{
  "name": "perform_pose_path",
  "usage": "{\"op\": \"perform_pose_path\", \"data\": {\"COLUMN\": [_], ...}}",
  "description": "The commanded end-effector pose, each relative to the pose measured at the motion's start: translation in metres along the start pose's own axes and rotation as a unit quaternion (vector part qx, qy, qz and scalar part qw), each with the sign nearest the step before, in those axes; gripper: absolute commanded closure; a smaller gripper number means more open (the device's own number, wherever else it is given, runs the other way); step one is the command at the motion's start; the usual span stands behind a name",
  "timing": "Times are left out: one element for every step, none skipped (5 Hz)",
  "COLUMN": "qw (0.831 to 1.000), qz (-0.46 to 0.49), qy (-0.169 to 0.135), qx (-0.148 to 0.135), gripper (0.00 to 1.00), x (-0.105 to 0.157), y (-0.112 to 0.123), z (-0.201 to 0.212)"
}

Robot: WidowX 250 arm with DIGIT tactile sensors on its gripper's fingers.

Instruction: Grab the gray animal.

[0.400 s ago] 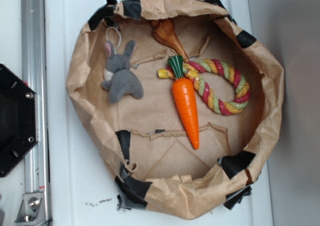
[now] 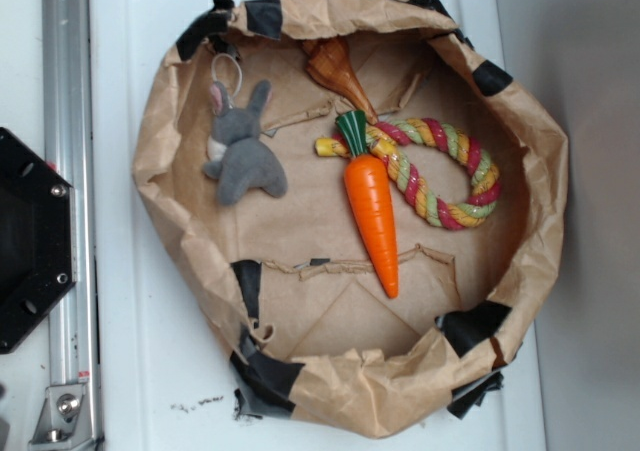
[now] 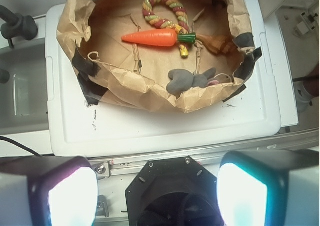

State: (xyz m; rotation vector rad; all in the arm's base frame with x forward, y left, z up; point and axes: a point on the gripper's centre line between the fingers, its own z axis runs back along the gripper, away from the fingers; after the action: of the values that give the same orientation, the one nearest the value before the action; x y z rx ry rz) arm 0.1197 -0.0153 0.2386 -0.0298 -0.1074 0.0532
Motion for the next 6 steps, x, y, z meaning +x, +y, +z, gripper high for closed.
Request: {"op": "perform_pose_path", "data": {"qw": [0.989, 0.984, 0.994, 0.999, 0.992, 0.987], "qz": [0.125, 0.164, 0.087, -0.032, -0.119, -0.141], "qy": [-0.066, -0.041, 0.000, 0.037, 0.049, 0.062], "qx": [0.031, 0.060, 0.071, 0.011, 0.007, 0.040], "gripper": [0.00, 0.00, 0.00, 0.00, 0.00, 0.00], "x": [0.093, 0.112, 0.104, 0.073, 0.068, 0.074], "y": [0.011, 0.019, 0.024, 0.041, 0.056, 0.061], "z": [-0.046, -0.100, -0.151, -0.173, -0.181, -0.199]}}
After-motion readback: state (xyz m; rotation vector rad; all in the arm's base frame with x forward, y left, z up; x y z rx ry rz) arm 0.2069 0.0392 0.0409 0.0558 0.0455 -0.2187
